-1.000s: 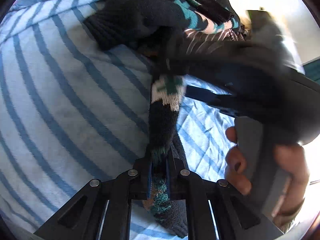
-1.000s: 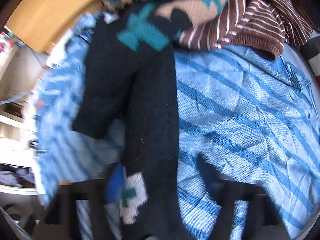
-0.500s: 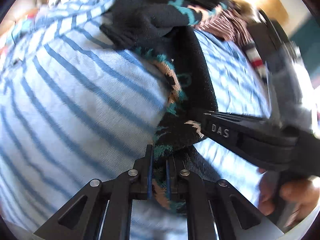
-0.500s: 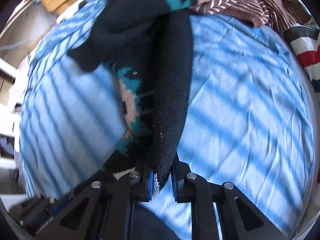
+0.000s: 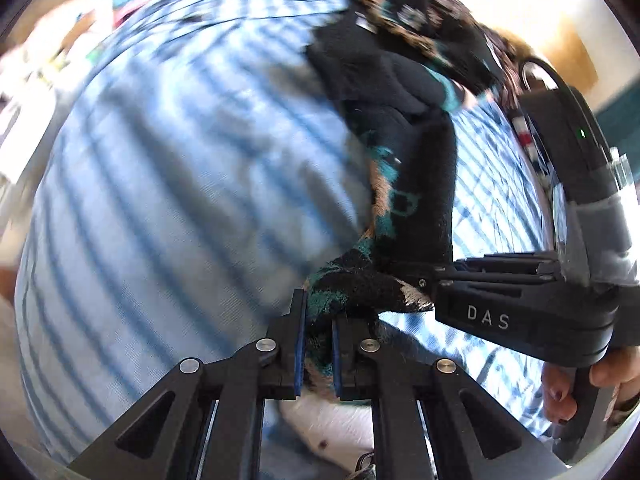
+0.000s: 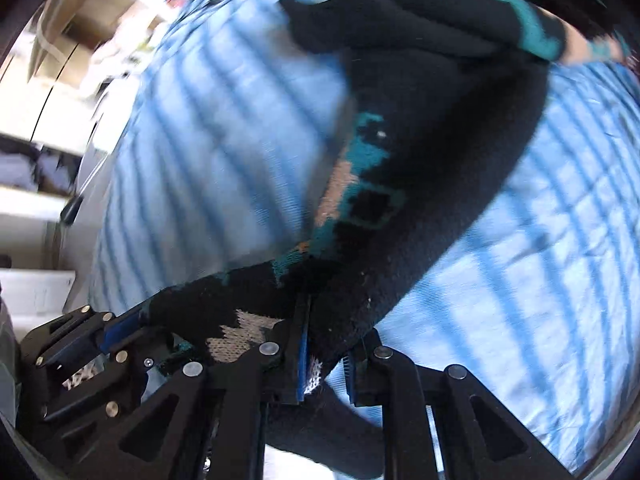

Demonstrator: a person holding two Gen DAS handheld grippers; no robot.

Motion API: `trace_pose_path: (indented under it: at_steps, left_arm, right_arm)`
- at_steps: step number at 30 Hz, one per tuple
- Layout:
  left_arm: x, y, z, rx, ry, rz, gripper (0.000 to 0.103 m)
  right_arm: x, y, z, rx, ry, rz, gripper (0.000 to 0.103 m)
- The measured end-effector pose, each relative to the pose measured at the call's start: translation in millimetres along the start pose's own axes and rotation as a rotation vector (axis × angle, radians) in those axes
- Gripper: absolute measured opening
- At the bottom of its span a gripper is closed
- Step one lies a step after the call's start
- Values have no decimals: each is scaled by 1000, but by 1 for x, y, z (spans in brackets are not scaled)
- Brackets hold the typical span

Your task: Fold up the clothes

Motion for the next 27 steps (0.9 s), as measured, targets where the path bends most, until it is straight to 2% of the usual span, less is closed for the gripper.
trace_pose_path:
  at_steps: [6,8,11,17,20,22,24,27]
  left_arm:
    - [-8,23,40,-42,72,-49,10]
    - [-12,29,45,-43,85,-72,10]
    - [-6,38,77,-54,161,-89,10]
    - [17,49,127,-92,318,-80,10]
    - [29,54,153,-30,412,-94,10]
    - [38,46,161,0,467,-50,10]
    - [44,35,156,-40,441,-4,10]
    - [34,37,137,-42,393,68,11]
  right_arm:
    - [-8,-11,57,45,176,-7,15]
    - [-12,-12,73,27,214,2,15]
    - [-16,-16,97,4,277,27,15]
    - [-18,-44,152,17,435,95,15]
    - [-20,-51,167,-22,467,110,15]
    - [-22,-53,166,-53,452,114,16]
    - [-21,-59,159,-68,413,131,17]
    - [-18,-68,149,-87,346,159,18]
Point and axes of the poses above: each gripper's, at about its wrist camera, not at the fingertips, and y roughly against the way its jaws point, z to its left, x to its underside, the point moved 9 cm from there along -y, roughly the way its jaws point, and after that the axes turned 11 degrees about -x, right-handed, at the moved point
